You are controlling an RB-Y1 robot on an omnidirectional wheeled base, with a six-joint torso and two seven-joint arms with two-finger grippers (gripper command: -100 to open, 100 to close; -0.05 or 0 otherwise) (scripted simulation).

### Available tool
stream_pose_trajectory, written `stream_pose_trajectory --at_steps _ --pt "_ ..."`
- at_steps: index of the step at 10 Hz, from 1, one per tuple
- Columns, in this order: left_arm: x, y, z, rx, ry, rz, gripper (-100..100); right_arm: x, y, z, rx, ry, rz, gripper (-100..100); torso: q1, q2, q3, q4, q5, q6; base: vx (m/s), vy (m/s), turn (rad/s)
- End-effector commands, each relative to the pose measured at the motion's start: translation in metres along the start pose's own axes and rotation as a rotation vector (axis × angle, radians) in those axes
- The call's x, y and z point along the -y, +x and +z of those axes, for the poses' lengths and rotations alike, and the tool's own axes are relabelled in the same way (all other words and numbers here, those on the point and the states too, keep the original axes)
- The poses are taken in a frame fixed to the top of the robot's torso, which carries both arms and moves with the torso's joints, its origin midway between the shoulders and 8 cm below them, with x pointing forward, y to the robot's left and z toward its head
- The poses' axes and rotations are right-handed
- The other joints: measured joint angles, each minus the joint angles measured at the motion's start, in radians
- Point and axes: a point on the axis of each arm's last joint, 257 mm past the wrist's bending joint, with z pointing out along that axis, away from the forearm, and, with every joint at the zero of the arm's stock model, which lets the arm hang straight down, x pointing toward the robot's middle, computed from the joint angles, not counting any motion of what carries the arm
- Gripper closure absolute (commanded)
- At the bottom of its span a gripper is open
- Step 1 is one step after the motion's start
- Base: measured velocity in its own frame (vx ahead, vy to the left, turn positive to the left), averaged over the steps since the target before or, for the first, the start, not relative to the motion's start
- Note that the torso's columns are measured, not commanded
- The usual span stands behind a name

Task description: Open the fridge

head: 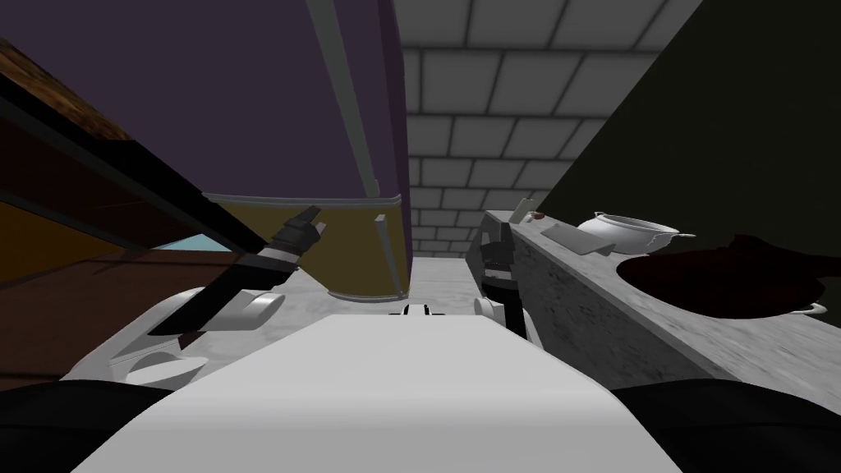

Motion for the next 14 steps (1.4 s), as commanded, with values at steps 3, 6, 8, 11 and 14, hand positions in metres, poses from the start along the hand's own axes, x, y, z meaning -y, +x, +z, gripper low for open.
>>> stream_pose_trajectory --at_steps 3,6,8,11,14 --pt "-0.015 -0.021 0.009 -0.034 -0.098 0.078 -100 0.000 0.000 0.000 0.000 0.000 0.000 0 0.002 0.002 0.001 0.001 0.001 0.000 0.030 -0.078 0.000" --pt "-0.017 -0.031 0.015 -0.051 -0.143 0.123 -100 0.000 0.000 0.000 0.000 0.000 0.000 0 0.001 0.001 0.001 0.000 0.000 0.000 0.029 -0.076 0.001" --pt "-0.019 -0.036 0.018 -0.058 -0.168 0.145 -100 0.000 0.000 0.000 0.000 0.000 0.000 0 0.000 -0.001 -0.001 0.000 0.000 0.000 0.050 -0.085 0.003" --pt "-0.010 -0.045 0.026 -0.081 -0.206 0.205 -100 0.000 0.000 0.000 0.000 0.000 0.000 0 0.001 0.002 0.001 0.001 0.000 0.000 0.025 -0.076 0.000" --pt "0.007 -0.044 0.033 -0.109 -0.215 0.256 -100 0.000 0.000 0.000 0.000 0.000 0.000 0 0.000 -0.001 0.000 0.000 0.000 0.000 0.044 -0.090 0.001"
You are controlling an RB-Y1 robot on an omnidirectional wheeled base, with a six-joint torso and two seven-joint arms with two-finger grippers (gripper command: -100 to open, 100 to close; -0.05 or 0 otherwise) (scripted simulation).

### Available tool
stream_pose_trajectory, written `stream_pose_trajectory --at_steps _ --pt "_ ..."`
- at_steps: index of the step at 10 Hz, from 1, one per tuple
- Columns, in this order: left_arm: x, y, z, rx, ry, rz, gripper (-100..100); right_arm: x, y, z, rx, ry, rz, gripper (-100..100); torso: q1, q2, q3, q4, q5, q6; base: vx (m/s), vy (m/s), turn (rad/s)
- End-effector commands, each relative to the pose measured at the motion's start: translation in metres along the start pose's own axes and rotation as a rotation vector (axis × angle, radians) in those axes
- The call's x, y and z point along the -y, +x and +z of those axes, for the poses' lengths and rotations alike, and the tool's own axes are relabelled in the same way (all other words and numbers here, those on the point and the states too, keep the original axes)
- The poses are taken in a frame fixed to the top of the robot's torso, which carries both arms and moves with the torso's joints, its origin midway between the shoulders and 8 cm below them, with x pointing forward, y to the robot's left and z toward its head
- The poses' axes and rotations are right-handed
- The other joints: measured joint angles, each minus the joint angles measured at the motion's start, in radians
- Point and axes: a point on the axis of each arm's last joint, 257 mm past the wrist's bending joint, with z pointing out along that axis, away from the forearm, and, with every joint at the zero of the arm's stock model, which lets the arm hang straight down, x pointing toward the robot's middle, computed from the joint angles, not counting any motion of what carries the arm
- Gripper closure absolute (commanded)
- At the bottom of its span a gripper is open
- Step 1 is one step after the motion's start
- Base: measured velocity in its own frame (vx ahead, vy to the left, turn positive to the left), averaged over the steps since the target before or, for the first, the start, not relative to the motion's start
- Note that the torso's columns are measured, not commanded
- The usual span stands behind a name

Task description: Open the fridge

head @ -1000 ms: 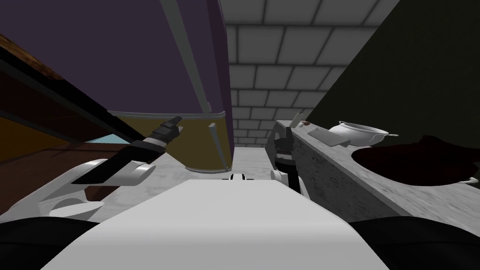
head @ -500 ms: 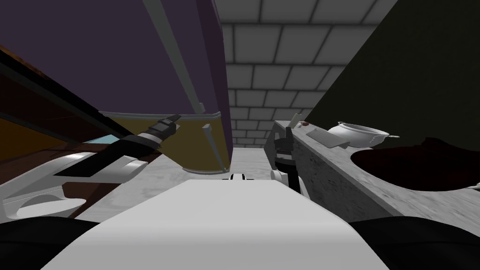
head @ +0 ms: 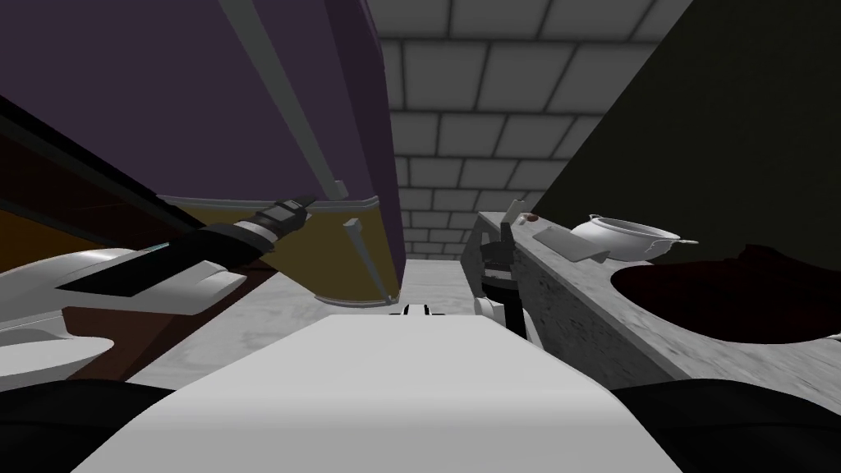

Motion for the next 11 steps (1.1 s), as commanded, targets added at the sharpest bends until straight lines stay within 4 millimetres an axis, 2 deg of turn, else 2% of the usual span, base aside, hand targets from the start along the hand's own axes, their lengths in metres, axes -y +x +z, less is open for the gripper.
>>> stream_pose_trajectory --at_steps 1,4,5,6,8,9,11 --pt "0.019 0.000 0.001 -0.022 0.002 0.042 -100 0.000 0.000 0.000 0.000 0.000 0.000 0 0.001 0.001 0.000 0.000 0.000 0.000 0.034 -0.062 0.023" --pt "0.049 0.011 -0.002 -0.054 0.039 0.078 -100 0.000 0.000 0.000 0.000 0.000 0.000 0 -0.012 0.001 0.001 0.000 -0.005 0.006 0.017 -0.032 0.021" --pt "0.049 0.011 -0.002 -0.054 0.039 0.078 -100 0.000 0.000 0.000 0.000 0.000 0.000 0 -0.018 0.000 0.000 0.001 -0.009 0.009 0.001 -0.011 -0.005" --pt "0.058 0.016 -0.004 -0.064 0.054 0.085 -100 0.000 0.000 0.000 0.000 0.000 0.000 0 -0.022 0.000 0.000 0.001 -0.011 0.010 0.006 -0.003 -0.006" --pt "0.053 0.013 -0.003 -0.058 0.042 0.082 -100 0.000 0.000 0.000 0.000 0.000 0.000 0 -0.015 -0.002 -0.002 -0.001 -0.007 0.005 0.004 -0.013 -0.028" --pt "0.040 0.001 0.003 -0.031 0.012 0.088 -100 0.000 0.000 0.000 0.000 0.000 0.000 0 -0.004 -0.001 -0.001 0.000 -0.002 0.001 -0.071 0.001 -0.231" --pt "0.026 -0.012 0.009 -0.004 -0.019 0.093 -100 0.000 0.000 0.000 0.000 0.000 0.000 0 0.002 0.000 -0.002 0.000 -0.001 0.004 -0.148 0.021 -0.304"
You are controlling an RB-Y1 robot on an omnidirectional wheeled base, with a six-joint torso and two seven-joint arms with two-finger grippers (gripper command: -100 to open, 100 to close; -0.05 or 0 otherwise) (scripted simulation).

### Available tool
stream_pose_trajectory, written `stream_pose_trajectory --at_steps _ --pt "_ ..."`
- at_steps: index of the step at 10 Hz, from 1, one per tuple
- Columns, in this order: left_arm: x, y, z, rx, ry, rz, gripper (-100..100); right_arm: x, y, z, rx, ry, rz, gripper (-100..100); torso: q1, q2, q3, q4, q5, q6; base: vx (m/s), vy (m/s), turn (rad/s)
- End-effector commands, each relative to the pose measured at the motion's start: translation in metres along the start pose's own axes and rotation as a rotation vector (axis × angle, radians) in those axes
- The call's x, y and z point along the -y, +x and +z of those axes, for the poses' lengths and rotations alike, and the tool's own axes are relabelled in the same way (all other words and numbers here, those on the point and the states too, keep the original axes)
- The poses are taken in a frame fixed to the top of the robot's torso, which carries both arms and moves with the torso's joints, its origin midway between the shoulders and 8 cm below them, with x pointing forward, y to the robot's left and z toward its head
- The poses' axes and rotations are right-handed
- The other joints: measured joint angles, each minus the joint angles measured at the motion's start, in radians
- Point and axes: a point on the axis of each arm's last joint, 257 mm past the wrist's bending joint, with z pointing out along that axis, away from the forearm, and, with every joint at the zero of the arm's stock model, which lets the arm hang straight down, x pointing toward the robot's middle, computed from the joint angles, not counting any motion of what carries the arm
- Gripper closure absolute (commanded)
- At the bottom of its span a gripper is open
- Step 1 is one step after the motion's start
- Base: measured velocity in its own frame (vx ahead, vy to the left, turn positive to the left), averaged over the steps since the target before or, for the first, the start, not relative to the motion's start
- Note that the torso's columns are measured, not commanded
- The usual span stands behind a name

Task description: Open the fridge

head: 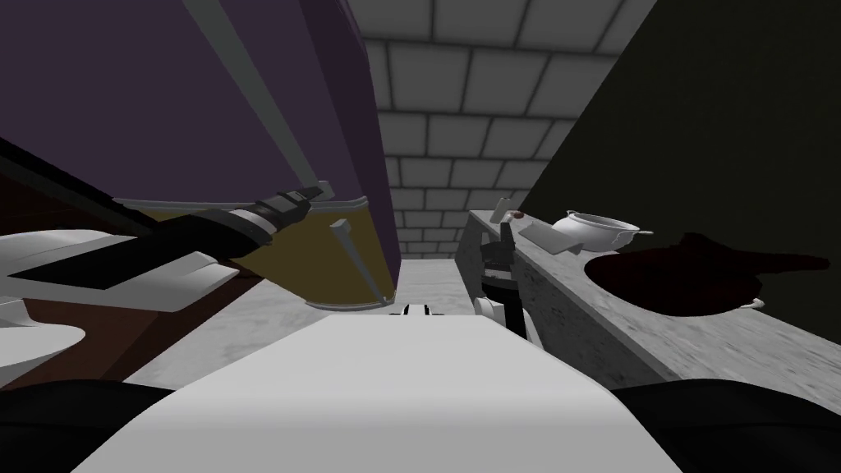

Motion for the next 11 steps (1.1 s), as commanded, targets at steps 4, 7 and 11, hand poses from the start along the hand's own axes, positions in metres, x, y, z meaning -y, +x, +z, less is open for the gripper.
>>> stream_pose_trajectory --at_steps 4,7,11 --pt "-0.057 -0.044 0.017 0.092 -0.114 0.018 -100 0.000 0.000 0.000 0.000 0.000 0.000 0 0.003 -0.004 -0.003 0.000 0.001 -0.004 -0.124 -0.001 -0.265" --pt "-0.078 -0.058 0.020 0.121 -0.159 0.019 -100 0.000 0.000 0.000 0.000 0.000 0.000 0 0.005 -0.004 -0.003 0.000 0.002 -0.004 -0.103 -0.006 -0.202" --pt "-0.116 -0.089 0.024 0.184 -0.242 0.031 -100 0.000 0.000 0.000 0.000 0.000 0.000 0 0.001 -0.002 0.000 0.000 0.001 -0.006 -0.118 -0.016 -0.272"
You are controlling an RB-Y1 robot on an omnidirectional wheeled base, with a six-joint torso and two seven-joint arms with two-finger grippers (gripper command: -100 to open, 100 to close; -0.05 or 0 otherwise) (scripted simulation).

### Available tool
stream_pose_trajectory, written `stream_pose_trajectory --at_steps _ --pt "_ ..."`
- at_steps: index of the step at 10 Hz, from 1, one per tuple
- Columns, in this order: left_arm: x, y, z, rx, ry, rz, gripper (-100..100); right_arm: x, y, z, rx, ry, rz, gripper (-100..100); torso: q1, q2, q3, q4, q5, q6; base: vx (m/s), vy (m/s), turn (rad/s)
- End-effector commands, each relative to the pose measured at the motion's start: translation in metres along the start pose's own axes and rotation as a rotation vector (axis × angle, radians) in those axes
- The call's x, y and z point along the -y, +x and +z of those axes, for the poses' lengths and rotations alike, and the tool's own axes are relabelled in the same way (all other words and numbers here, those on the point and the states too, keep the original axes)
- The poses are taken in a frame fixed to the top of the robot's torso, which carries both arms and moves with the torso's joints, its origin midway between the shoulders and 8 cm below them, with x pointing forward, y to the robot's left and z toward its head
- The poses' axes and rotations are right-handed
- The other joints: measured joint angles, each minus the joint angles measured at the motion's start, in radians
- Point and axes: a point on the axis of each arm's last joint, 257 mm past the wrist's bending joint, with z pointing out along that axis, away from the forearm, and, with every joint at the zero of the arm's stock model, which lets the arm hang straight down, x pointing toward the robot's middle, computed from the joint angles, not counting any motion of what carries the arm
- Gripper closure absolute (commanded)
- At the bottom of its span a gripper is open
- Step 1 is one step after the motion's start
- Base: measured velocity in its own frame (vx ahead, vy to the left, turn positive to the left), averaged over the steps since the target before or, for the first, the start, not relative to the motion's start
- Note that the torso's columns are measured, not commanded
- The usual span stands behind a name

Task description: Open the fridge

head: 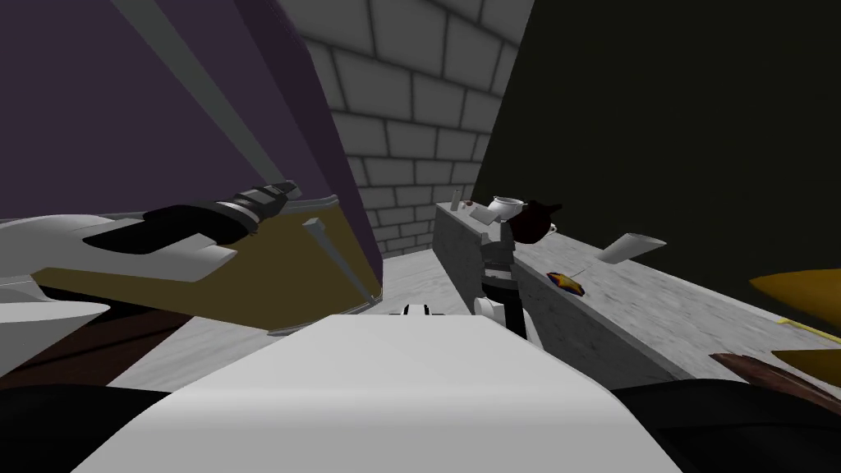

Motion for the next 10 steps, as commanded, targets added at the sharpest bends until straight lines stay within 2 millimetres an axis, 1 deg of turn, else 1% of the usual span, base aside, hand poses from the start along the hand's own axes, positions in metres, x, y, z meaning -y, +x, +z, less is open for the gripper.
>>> stream_pose_trajectory --at_steps 1,2,3,4,5,6,7,8,9,10 --pt "-0.024 -0.014 0.009 0.031 -0.049 0.001 -100 0.000 0.000 0.000 0.000 0.000 0.000 0 0.001 0.002 0.001 0.000 0.001 0.001 -0.078 -0.013 -0.141" --pt "-0.033 -0.022 0.013 0.049 -0.070 0.006 -100 0.000 0.000 0.000 0.000 0.000 0.000 0 0.001 0.002 0.002 0.001 0.001 -0.001 -0.085 -0.034 -0.265" --pt "-0.040 -0.024 0.014 0.053 -0.084 0.004 -100 0.000 0.000 0.000 0.000 0.000 0.000 0 0.000 0.004 0.002 0.001 0.001 0.001 -0.076 -0.018 -0.150" --pt "-0.034 -0.022 0.013 0.048 -0.073 0.004 -100 0.000 0.000 0.000 0.000 0.000 0.000 0 0.000 0.004 0.003 0.001 0.000 0.000 -0.027 -0.003 -0.019" --pt "-0.024 -0.014 0.009 0.031 -0.049 0.001 100 0.000 0.000 0.000 0.000 0.000 0.000 0 -0.001 0.003 0.002 0.001 0.000 0.000 0.057 0.018 0.236" --pt "-0.010 -0.004 0.004 0.009 -0.018 -0.002 100 0.000 0.000 0.000 0.000 0.000 0.000 0 0.004 0.002 0.002 0.001 0.002 -0.006 0.142 0.020 0.373" --pt "0.000 0.005 -0.001 -0.010 0.006 -0.007 100 0.000 0.000 0.000 0.000 0.000 -0.001 0 0.010 0.001 0.002 0.001 0.005 -0.007 0.215 0.009 0.409" --pt "0.006 0.007 -0.003 -0.015 0.019 -0.004 100 0.000 0.000 0.000 0.000 0.001 -0.001 0 0.012 0.002 0.001 0.002 0.005 -0.008 0.160 0.011 0.245" --pt "0.021 0.017 -0.009 -0.038 0.051 -0.008 100 0.000 0.000 0.000 0.000 0.000 0.000 0 0.014 0.006 0.003 0.001 0.006 -0.005 0.121 0.046 0.277" --pt "0.034 0.027 -0.016 -0.061 0.081 -0.012 100 0.000 0.000 0.000 0.000 0.000 -0.001 0 0.015 0.008 0.005 0.003 0.006 -0.006 0.149 0.031 0.341"
